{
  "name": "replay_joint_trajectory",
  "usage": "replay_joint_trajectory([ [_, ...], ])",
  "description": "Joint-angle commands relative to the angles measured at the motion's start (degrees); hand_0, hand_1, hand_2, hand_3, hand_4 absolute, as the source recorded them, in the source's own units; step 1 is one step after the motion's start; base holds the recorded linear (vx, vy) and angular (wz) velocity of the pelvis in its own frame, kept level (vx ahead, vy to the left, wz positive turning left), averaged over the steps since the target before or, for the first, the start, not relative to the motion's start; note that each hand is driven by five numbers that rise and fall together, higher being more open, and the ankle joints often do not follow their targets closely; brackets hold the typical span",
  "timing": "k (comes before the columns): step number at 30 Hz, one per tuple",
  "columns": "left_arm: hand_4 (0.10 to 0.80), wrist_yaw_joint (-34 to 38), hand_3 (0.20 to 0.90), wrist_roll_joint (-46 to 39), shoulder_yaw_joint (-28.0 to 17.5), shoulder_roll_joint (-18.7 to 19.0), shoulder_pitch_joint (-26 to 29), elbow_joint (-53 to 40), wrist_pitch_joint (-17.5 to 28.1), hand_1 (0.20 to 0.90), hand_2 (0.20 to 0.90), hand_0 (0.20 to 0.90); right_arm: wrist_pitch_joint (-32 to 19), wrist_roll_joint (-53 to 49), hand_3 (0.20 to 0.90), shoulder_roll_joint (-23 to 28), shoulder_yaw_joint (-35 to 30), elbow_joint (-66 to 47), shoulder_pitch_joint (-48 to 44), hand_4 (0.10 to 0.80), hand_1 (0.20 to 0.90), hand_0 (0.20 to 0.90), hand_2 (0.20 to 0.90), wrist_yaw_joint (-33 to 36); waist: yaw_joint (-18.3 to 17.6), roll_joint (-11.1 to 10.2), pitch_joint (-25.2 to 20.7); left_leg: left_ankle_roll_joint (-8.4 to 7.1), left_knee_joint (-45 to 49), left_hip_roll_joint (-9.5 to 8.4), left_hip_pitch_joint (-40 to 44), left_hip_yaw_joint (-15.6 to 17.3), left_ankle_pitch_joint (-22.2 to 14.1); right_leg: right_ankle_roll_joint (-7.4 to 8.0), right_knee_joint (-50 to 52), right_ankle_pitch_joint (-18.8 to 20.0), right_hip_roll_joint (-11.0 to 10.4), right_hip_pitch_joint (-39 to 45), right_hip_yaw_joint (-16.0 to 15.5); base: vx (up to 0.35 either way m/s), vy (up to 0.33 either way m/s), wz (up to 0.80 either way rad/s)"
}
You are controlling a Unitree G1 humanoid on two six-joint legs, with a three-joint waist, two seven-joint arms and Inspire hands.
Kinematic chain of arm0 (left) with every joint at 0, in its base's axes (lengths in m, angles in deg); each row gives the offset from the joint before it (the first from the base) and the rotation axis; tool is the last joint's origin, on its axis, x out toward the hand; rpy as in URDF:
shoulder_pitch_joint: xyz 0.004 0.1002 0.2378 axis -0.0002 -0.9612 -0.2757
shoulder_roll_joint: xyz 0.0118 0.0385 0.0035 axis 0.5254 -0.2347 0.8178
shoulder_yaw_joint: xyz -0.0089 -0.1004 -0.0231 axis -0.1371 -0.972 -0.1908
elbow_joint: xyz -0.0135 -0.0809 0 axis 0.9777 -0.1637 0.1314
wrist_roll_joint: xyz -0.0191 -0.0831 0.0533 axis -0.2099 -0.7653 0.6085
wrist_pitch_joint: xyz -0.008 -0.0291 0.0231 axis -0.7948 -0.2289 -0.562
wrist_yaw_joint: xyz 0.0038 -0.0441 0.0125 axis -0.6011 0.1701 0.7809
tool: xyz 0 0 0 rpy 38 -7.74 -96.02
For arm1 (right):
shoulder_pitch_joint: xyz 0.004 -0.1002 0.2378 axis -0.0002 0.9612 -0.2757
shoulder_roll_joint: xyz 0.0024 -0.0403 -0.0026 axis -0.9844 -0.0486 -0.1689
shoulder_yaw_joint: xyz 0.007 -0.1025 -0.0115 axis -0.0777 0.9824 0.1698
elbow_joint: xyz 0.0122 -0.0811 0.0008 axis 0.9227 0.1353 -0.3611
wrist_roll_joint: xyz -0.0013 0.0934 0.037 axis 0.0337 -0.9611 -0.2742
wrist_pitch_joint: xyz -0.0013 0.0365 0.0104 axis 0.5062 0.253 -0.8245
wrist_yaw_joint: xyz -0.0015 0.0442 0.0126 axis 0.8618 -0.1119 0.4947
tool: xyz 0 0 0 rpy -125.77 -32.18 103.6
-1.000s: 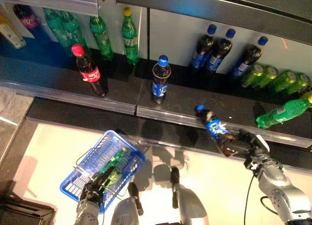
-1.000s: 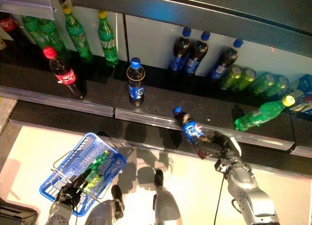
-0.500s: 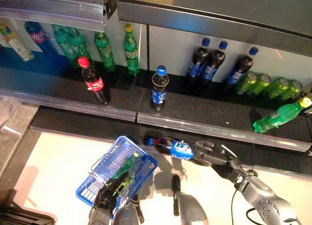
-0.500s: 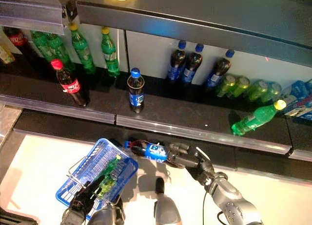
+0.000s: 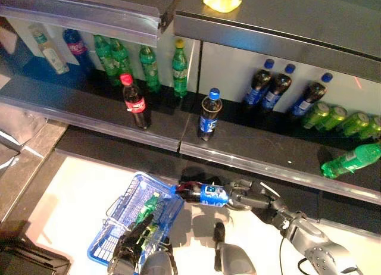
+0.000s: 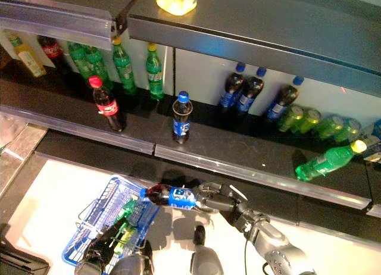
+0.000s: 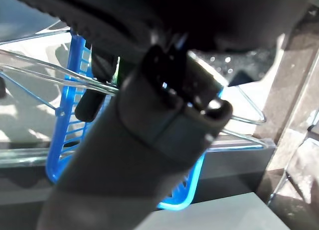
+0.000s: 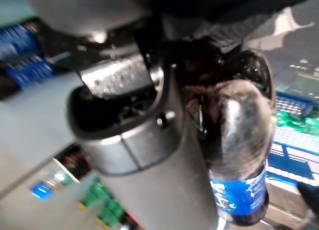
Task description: Pick up the drink and place into the basket.
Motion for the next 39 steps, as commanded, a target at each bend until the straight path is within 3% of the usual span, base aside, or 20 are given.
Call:
replay_joint_trajectory([
  [1,0.1,-8.6,0.2,0.1,1.5,4.5,-1.0,-6.4,7.5,0.3,0.3,0.3,-3.4,-2.7,0.2,0.1,0.9,-7.0,-9.2,0.1,0.3,0.3,0.3,-4.6,1.7,0.4,-3.4,1.11,6.9,-3.26,-0.9,-1.6,-5.3,0.75,4.8,-7.0,0.9,2.8,-3.3,0.022,0.025,0.05],
  [9,0.1,-12.0,0.2,1.4,7.3,5.6,-0.8,-15.5,7.7,0.3,0.3,0.3,-2.2,-2.3,0.2,0.1,5.7,-8.2,-14.4,0.1,0.3,0.3,0.3,-1.1,4.0,1.4,-1.7,1.2,6.3,-4.0,-1.7,-3.6,-4.4,1.06,4.6,-6.4,0.3,2.8,-4.3,-0.015,0.024,0.17],
  [20,0.1,-14.9,0.2,6.2,11.1,8.4,-1.6,-28.2,7.2,0.3,0.3,0.3,-1.0,-1.7,0.2,-1.2,8.5,-8.1,-20.2,0.1,0.3,0.3,0.3,5.2,6.8,2.4,-0.5,1.42,6.4,-4.8,-2.9,-6.4,-3.6,1.26,4.6,-5.6,-0.4,2.9,-5.6,-0.012,0.015,0.12],
  [39,0.1,-15.8,0.2,6.7,13.4,14.2,-4.9,-47.5,1.1,0.3,0.3,0.3,-4.0,2.1,0.2,1.2,9.7,-6.7,-18.0,0.1,0.3,0.3,0.3,12.3,8.6,2.9,-0.6,1.68,6.8,-5.07,-2.7,-8.0,-3.5,2.01,3.4,-4.9,-1.4,4.5,-6.5,0.011,0.006,0.07],
])
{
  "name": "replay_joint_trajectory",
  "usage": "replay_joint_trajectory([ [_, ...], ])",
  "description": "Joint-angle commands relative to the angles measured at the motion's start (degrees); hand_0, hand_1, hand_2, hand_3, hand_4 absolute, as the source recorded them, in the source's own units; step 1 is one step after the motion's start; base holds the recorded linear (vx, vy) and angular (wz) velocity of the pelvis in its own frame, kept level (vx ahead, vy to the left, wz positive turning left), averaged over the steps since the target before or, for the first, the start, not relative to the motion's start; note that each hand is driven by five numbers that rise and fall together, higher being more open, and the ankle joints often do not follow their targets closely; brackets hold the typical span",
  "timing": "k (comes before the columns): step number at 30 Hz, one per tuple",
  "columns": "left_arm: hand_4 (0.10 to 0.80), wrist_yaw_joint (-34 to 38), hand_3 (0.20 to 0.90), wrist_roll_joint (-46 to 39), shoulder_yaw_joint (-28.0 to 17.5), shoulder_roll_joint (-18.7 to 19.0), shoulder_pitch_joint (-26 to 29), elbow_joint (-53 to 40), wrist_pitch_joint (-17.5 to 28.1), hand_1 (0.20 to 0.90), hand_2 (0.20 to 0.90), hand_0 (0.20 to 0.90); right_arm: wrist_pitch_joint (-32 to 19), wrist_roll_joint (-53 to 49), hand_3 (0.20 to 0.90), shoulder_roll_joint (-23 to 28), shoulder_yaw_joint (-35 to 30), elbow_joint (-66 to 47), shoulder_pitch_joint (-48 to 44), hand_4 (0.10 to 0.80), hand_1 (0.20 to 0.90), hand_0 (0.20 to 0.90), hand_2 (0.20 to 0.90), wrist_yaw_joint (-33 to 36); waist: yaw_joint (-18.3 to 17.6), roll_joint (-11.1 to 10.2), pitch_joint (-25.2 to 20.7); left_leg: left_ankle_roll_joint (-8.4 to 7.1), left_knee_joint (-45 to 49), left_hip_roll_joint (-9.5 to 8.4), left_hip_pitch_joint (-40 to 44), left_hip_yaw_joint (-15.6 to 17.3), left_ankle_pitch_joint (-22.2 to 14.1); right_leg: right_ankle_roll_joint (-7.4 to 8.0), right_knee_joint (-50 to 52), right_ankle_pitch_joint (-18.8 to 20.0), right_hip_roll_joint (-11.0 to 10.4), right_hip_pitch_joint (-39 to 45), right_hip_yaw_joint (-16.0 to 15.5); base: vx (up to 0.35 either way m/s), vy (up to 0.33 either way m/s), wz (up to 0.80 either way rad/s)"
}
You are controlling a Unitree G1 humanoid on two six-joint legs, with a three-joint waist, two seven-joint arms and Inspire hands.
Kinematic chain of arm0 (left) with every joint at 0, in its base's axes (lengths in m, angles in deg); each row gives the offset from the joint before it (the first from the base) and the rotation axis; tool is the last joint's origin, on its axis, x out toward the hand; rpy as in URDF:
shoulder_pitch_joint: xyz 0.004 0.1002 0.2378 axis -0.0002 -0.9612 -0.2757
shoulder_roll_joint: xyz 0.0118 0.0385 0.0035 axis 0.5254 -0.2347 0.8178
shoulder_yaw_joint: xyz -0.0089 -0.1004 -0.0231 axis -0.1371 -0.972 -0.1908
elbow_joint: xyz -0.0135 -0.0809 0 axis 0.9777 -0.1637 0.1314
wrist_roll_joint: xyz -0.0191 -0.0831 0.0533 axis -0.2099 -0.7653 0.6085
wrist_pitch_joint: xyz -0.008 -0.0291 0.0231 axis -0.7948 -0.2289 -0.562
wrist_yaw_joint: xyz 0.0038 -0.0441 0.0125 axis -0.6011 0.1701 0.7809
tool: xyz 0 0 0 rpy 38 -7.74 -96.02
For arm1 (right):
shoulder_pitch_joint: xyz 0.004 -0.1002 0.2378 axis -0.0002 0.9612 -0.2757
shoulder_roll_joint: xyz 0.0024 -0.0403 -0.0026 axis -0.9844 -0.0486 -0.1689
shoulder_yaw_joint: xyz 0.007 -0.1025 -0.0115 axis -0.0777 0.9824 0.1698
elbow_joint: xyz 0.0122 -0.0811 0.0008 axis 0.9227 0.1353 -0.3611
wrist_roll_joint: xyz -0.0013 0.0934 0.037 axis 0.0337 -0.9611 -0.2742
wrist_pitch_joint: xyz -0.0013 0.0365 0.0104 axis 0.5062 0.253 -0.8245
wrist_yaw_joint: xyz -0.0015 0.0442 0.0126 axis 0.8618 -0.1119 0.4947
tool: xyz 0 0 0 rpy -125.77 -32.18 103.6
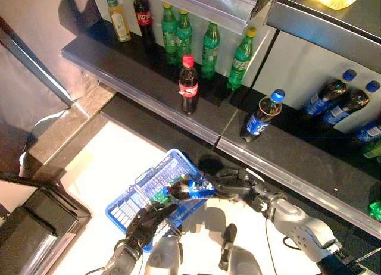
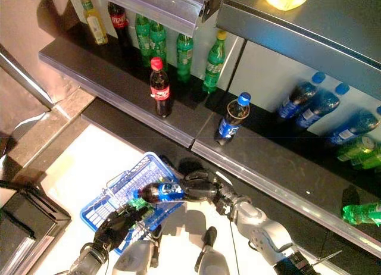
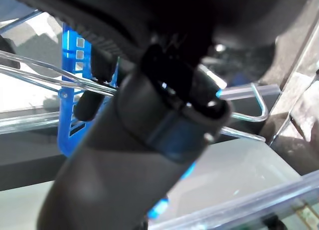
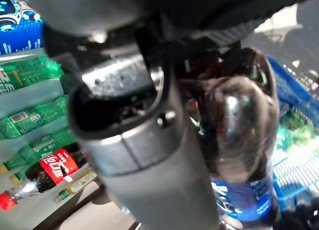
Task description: Pick up the drink and place into the basket.
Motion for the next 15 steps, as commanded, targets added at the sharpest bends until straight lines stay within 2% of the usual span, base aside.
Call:
replay_joint_trajectory([
  [1,0.1,-9.9,0.2,1.3,0.3,4.0,1.1,-20.7,5.8,0.3,0.3,0.3,-8.7,-2.0,0.2,1.6,1.7,-6.9,-4.8,0.1,0.3,0.3,0.3,-0.7,1.1,0.4,-4.9,0.79,8.0,-2.7,-1.4,-0.9,-4.9,0.82,4.1,-3.8,0.8,1.4,0.8,-0.008,-0.012,0.06],
  [6,0.1,-12.0,0.2,2.2,2.3,6.2,1.7,-25.9,4.1,0.3,0.3,0.3,-9.8,-0.1,0.2,2.5,3.2,-6.4,-5.8,0.1,0.3,0.3,0.3,1.5,1.5,0.2,-4.7,0.84,8.0,-2.78,-1.2,-1.5,-4.8,1.06,3.5,-3.5,0.7,2.1,0.6,-0.001,-0.004,0.01],
  [15,0.1,-13.5,0.2,1.8,5.2,9.4,4.5,-31.8,1.0,0.3,0.3,0.3,-8.6,2.7,0.2,3.0,7.2,-4.9,-11.9,0.1,0.3,0.3,0.3,7.7,2.2,0.6,-4.9,0.78,8.1,-2.78,-1.0,-2.2,-4.7,1.15,3.0,-3.4,0.4,2.9,0.1,0.008,0.002,0.04],
])
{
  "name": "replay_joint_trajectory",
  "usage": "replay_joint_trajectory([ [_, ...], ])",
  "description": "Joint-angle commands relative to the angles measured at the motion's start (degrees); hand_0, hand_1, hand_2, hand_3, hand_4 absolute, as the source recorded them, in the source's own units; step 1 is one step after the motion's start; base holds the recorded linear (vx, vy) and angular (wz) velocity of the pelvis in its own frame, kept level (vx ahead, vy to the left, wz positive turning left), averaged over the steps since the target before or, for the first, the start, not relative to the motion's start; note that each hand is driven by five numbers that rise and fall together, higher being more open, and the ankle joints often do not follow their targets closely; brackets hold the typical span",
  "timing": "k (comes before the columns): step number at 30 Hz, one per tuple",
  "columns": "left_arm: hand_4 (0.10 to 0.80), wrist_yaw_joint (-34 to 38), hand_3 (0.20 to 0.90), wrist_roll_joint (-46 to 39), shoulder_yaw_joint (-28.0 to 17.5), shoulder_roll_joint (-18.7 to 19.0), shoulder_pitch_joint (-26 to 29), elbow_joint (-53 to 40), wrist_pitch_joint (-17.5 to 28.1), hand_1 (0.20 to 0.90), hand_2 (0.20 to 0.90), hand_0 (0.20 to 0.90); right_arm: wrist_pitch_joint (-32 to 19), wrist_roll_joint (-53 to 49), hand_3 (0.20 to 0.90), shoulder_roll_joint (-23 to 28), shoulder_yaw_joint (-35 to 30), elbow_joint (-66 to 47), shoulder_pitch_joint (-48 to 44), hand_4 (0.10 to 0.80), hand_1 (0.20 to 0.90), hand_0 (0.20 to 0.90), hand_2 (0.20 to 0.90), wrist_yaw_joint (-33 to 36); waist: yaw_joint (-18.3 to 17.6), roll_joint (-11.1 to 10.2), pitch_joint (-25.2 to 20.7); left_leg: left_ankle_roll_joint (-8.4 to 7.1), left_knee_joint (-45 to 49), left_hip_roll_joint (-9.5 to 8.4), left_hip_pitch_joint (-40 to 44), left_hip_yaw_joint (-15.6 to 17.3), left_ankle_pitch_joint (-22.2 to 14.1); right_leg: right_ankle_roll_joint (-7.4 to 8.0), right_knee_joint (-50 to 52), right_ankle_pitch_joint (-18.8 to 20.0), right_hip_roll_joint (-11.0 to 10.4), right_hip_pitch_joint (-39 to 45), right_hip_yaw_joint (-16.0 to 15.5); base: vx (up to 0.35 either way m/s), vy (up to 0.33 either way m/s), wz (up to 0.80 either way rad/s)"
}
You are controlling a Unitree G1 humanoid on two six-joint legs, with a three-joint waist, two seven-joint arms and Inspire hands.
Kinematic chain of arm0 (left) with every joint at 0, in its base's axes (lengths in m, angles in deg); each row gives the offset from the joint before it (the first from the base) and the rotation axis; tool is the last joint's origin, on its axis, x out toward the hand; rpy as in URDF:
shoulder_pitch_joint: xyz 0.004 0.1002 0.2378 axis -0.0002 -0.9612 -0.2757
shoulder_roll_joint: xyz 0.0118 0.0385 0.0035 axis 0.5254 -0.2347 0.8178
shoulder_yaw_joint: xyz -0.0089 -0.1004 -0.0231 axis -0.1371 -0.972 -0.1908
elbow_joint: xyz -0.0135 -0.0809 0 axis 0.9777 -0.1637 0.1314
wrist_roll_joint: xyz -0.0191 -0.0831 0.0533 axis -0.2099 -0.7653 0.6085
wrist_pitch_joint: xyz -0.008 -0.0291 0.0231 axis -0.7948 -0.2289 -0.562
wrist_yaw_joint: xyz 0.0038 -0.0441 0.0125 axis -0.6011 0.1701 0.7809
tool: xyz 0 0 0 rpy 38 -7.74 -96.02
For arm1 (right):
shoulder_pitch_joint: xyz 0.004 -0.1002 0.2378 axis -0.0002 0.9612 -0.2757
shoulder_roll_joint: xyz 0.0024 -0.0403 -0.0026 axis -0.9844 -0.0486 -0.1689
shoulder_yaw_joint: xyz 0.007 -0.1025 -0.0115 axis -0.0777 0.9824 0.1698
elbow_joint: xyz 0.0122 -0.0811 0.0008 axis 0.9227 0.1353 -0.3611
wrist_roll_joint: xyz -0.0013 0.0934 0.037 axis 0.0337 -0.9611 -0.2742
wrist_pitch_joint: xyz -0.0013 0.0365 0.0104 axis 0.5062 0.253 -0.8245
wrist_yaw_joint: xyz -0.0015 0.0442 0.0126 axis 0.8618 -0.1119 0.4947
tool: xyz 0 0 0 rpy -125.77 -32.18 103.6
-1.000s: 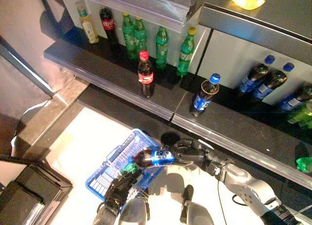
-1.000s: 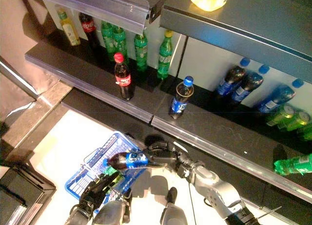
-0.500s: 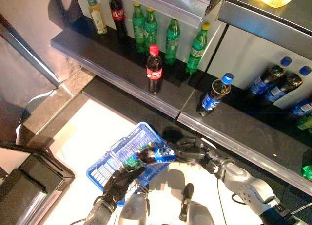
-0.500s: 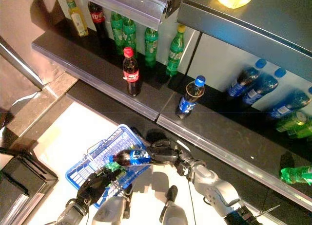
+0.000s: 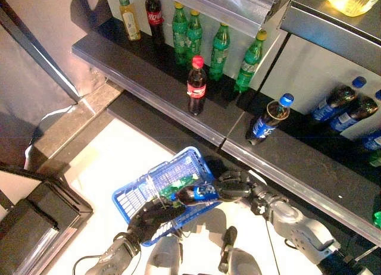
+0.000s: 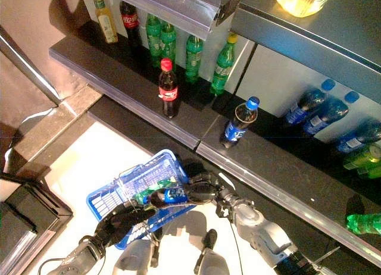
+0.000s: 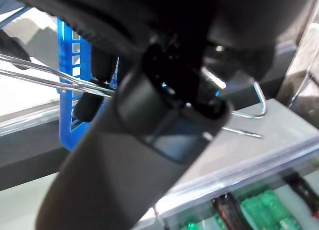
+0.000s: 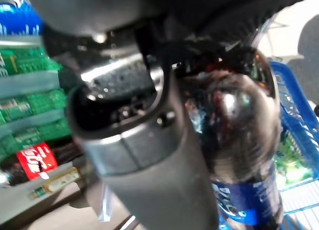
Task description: Pick up the drink and place into the basket.
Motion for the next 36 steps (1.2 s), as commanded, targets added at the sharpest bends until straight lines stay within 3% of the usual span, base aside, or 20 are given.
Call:
replay_joint_trajectory([
  [1,0.1,-11.6,0.2,-0.6,1.5,1.6,4.6,-21.6,6.4,0.3,0.3,0.3,-7.8,-1.2,0.2,1.0,1.1,-6.3,-9.4,0.1,0.3,0.3,0.3,1.8,0.9,0.6,-5.1,0.76,8.1,-2.51,-1.2,-1.1,-4.7,1.05,4.2,-3.4,0.3,1.5,0.4,0.02,0.004,0.03],
  [13,0.1,-12.5,0.2,-3.3,4.3,2.1,6.3,-25.0,3.1,0.3,0.3,0.3,-4.2,3.4,0.2,-4.9,6.2,-0.5,-15.4,0.1,0.3,0.3,0.3,14.9,2.9,1.2,-5.2,0.79,9.0,-2.87,-1.5,-2.7,-4.7,0.89,4.1,-3.2,-0.6,2.3,-0.5,0.04,0.017,0.08],
  [20,0.1,-13.5,0.2,-4.0,7.1,1.5,7.5,-25.1,1.6,0.3,0.3,0.3,-3.8,3.9,0.2,-11.7,8.3,7.2,-18.9,0.1,0.3,0.3,0.3,23.2,4.2,1.7,-5.0,0.79,10.0,-3.2,-2.2,-3.6,-4.5,0.59,4.1,-3.1,-1.3,2.6,-1.2,0.031,0.022,0.07],
  [27,0.1,-14.2,0.2,-5.1,9.0,1.0,9.4,-24.2,1.1,0.3,0.3,0.3,-1.6,3.3,0.2,-16.4,10.4,12.0,-21.4,0.1,0.3,0.3,0.3,25.9,5.2,1.9,-4.5,0.71,10.7,-3.51,-3.2,-4.3,-4.5,0.54,4.2,-2.8,-1.9,2.3,-1.8,0.016,0.014,0.07],
  [36,0.1,-15.2,0.2,-5.6,11.0,-0.3,12.1,-23.7,-0.8,0.3,0.3,0.3,-1.3,-3.2,0.2,-22.5,13.2,21.3,-24.6,0.1,0.3,0.3,0.3,24.0,7.2,1.9,-4.2,0.5,11.4,-4.03,-4.6,-5.8,-4.2,0.26,4.1,-2.3,-2.7,2.0,-3.2,0.012,-0.002,0.05],
])
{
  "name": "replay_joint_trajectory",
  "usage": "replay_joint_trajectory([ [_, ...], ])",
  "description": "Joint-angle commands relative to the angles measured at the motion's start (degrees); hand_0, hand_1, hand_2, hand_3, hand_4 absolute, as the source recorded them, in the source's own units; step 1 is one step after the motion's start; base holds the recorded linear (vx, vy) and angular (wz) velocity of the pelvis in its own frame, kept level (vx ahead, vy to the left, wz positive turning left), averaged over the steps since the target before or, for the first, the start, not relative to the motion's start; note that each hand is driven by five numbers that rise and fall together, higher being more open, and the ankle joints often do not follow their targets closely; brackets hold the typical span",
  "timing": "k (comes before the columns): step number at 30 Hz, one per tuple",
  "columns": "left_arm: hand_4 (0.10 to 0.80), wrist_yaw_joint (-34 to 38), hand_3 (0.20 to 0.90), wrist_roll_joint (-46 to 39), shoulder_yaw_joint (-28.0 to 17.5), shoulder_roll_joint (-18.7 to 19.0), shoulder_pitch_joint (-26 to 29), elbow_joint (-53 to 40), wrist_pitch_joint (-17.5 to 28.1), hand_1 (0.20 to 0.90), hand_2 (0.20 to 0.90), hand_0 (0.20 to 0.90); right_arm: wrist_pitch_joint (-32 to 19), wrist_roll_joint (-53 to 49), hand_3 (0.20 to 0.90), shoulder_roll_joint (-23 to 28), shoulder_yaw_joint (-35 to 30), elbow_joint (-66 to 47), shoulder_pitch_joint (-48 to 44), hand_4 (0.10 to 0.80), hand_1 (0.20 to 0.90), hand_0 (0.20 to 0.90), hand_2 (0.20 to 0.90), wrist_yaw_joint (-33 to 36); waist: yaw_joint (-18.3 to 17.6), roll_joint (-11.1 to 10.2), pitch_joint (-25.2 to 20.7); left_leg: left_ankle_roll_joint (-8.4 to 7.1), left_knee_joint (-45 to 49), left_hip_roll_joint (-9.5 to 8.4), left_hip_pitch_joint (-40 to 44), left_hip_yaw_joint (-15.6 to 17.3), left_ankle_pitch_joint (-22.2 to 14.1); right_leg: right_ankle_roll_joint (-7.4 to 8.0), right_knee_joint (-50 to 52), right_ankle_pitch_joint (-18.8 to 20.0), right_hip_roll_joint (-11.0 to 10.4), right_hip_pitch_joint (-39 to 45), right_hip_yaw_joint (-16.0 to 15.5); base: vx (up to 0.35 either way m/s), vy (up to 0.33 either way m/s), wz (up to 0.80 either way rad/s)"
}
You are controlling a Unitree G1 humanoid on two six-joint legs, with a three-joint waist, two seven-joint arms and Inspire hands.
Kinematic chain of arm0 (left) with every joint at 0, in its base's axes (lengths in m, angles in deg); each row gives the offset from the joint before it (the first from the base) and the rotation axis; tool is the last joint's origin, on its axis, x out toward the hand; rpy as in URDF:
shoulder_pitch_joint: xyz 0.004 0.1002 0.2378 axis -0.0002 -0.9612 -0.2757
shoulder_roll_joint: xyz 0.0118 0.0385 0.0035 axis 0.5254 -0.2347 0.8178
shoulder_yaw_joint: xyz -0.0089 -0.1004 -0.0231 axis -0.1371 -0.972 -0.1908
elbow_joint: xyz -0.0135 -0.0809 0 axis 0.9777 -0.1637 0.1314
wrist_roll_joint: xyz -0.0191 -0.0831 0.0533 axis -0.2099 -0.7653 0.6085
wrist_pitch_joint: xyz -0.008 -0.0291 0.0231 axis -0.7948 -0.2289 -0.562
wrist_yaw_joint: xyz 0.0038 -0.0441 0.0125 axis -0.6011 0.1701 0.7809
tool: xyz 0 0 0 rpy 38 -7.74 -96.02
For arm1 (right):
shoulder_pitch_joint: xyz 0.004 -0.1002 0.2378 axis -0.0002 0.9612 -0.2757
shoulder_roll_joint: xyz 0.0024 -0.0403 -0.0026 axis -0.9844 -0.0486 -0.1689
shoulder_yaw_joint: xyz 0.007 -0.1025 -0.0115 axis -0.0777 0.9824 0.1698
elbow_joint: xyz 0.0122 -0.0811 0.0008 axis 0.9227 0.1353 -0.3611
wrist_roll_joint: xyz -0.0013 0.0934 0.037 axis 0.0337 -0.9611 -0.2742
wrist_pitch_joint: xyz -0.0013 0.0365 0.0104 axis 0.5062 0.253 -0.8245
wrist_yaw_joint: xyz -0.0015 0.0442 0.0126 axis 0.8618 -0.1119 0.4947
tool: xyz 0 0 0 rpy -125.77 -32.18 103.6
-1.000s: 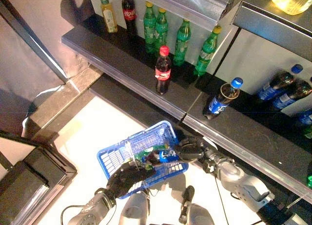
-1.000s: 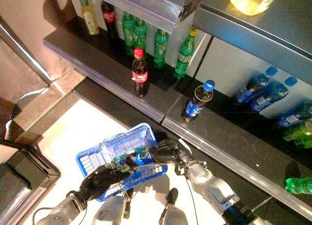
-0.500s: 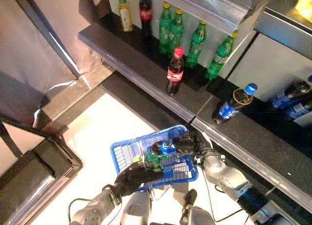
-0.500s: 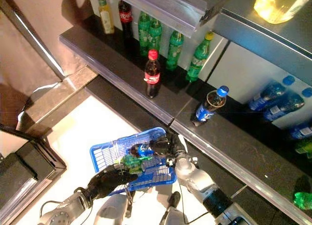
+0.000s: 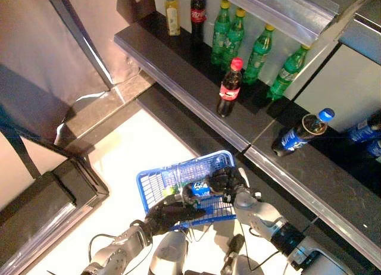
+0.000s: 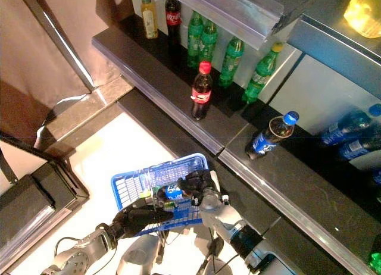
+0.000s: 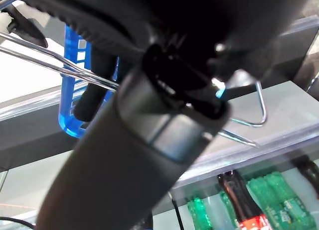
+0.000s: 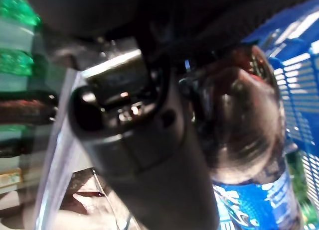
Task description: Pick up the drink and place into the basket.
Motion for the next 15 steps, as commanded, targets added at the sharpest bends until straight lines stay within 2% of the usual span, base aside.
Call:
replay_joint_trajectory([
  [1,0.1,-13.5,0.2,-5.3,3.2,-2.3,4.7,-19.9,5.4,0.3,0.3,0.3,-4.2,-4.1,0.2,-4.1,2.4,-2.1,-9.3,0.1,0.3,0.3,0.3,-1.4,1.2,-0.2,-5.6,0.46,11.1,-2.43,-5.3,-1.1,-4.2,-0.87,5.0,-1.3,-1.7,-2.2,1.1,0.0,-0.009,0.24],
  [5,0.1,-13.7,0.2,-5.4,3.9,-2.8,6.2,-18.9,5.0,0.3,0.3,0.3,-5.1,-7.0,0.2,-6.8,3.1,1.7,-11.2,0.1,0.3,0.3,0.3,-2.1,2.0,-0.1,-5.6,0.24,11.0,-2.73,-6.0,-1.9,-3.9,-1.04,5.2,-1.2,-1.9,-2.6,0.3,-0.004,0.001,0.14],
  [6,0.1,-13.9,0.2,-5.5,3.8,-2.8,6.3,-18.7,4.8,0.3,0.3,0.3,-5.3,-7.0,0.653,-7.1,3.1,2.5,-11.6,0.553,0.688,0.688,0.688,-2.5,2.1,-0.1,-5.7,0.21,11.0,-2.8,-6.1,-2.1,-3.8,-1.09,5.3,-1.2,-1.9,-2.7,0.1,-0.002,0.014,0.18],
  [7,0.1,-13.9,0.2,-5.4,3.7,-2.9,6.4,-18.6,4.7,0.3,0.3,0.3,-5.4,-6.8,0.9,-7.4,3.2,2.8,-11.8,0.8,0.9,0.9,0.9,-2.5,2.2,0.0,-5.8,0.16,11.0,-2.85,-6.2,-2.2,-3.8,-1.12,5.4,-1.2,-1.9,-2.8,0.0,0.0,0.019,0.14],
  [15,0.1,-14.0,0.2,-5.9,2.6,-3.1,6.5,-18.5,2.9,0.3,0.3,0.3,-5.9,-8.7,0.9,-7.0,3.0,5.1,-13.0,0.8,0.9,0.9,0.9,-2.1,2.9,-0.1,-6.0,0.18,11.1,-2.97,-6.4,-2.4,-3.8,-1.28,6.1,-1.3,-2.1,-3.4,-0.7,0.0,0.004,0.01],
])
